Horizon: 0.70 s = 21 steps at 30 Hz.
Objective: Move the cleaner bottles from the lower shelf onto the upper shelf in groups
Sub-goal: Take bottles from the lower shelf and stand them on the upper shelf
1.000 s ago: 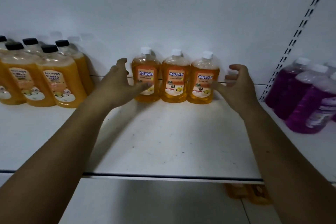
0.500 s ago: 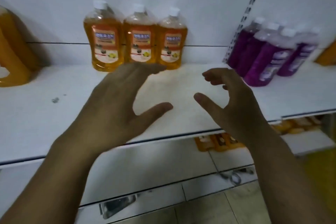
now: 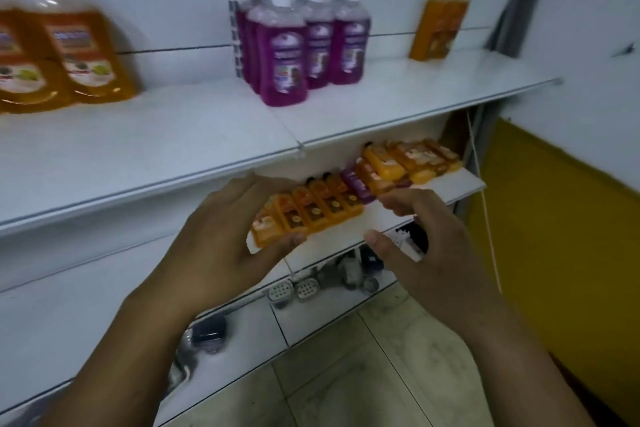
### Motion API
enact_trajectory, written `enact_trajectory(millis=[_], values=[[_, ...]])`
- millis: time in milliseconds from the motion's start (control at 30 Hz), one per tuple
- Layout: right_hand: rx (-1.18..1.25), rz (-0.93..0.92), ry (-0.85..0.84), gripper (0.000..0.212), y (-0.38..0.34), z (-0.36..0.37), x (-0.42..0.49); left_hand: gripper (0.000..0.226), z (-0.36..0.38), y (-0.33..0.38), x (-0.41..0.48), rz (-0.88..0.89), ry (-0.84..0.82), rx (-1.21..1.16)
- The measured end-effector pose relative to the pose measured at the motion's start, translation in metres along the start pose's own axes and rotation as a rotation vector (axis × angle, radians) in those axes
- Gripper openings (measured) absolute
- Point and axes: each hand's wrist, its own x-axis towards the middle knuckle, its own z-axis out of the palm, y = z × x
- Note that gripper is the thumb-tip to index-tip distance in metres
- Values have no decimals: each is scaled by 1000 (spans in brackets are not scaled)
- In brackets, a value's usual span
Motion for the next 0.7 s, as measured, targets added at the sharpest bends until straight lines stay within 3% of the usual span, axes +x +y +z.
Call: enact_trajectory(millis=[233,433,600,700], values=[[0,80,-17,39,81,-46,-12,56,75,45,27,-10,-104,38],[94,157,-32,49,142,-35,30,61,132,12,54,-116,-204,27],[187,247,-138,40,184,13,88,74,191,-64,64,-383,-237,-49],[278,353,-206,33,212,52,118,63,219,-113,64,-631,-248,-39]])
